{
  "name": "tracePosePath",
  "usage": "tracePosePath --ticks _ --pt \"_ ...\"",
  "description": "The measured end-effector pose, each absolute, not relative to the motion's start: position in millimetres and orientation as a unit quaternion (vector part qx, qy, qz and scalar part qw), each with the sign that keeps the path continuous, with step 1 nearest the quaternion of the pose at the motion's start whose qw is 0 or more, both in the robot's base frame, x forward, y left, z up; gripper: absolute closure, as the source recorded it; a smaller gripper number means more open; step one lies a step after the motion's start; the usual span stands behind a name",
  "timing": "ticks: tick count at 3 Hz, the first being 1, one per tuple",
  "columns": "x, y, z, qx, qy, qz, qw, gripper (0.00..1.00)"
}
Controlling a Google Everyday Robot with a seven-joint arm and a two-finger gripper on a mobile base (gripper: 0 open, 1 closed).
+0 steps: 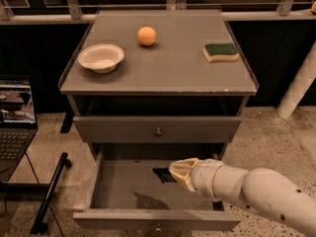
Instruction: Pick rxbar chocolate from middle drawer and place on counter
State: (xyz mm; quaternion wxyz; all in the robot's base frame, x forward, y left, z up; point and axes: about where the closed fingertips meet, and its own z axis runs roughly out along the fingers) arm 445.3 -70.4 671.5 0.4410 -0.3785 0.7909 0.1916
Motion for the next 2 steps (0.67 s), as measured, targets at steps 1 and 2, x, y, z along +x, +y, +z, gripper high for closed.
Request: tracePosePath --ticks 1,2 --pt "452 -67 709 -0.399 0.769 0.174 0.468 1.0" --pt "461 -64 782 -0.427 0.736 0.126 0.509 1.0"
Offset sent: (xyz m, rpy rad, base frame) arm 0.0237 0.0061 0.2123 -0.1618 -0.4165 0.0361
